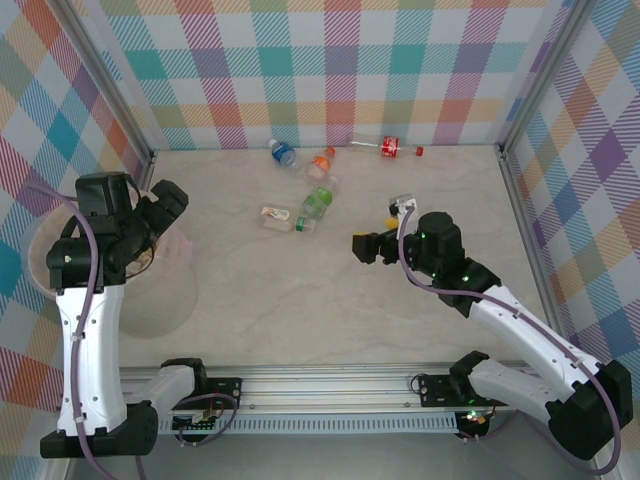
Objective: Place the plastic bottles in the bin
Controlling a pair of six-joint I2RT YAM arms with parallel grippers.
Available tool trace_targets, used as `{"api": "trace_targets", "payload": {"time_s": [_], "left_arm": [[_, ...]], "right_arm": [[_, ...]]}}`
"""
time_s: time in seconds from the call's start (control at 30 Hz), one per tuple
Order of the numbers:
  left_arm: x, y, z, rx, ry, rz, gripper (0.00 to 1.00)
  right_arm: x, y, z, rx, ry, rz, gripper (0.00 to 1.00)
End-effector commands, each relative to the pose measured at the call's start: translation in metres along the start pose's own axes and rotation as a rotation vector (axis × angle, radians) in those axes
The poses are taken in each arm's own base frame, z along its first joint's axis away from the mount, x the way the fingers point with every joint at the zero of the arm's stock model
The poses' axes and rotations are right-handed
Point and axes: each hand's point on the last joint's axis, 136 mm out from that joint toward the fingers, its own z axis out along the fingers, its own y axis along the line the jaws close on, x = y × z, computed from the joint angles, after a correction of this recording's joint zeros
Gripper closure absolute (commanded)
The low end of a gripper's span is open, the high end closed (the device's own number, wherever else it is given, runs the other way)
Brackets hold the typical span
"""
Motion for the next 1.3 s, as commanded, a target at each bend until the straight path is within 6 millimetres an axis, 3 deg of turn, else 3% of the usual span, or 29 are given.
{"api": "trace_targets", "payload": {"time_s": [0.0,0.4,0.6,0.77,0.97,1.13,1.27], "left_arm": [[0.003,-0.039,-0.013,0.151,0.018,0.016,0.00],[0.070,-0.126,0.020,0.249,0.119,0.198,0.00],[0.118,-0.154,0.060,0.246,0.183,0.169,0.00],[0.142,-0.143,0.110,0.103,0.189,0.147,0.00],[0.166,-0.140,0.155,0.080,0.178,0.073,0.00],[0.165,-0.123,0.183,-0.008,0.113,0.039,0.00],[0.168,-0.096,0.208,-0.108,0.102,-0.013,0.00]], "right_arm": [[-0.002,-0.006,0.001,0.031,-0.030,0.030,0.00],[0.001,-0.008,0.003,0.032,-0.025,0.080,0.00],[0.004,-0.011,-0.004,0.043,-0.047,0.093,0.00],[0.007,-0.004,-0.010,0.003,-0.049,0.073,0.00],[0.007,0.004,-0.020,-0.034,-0.047,0.028,0.00],[0.008,0.001,-0.025,-0.019,-0.048,0.012,0.00],[0.009,0.001,-0.026,-0.017,-0.043,0.001,0.00]]}}
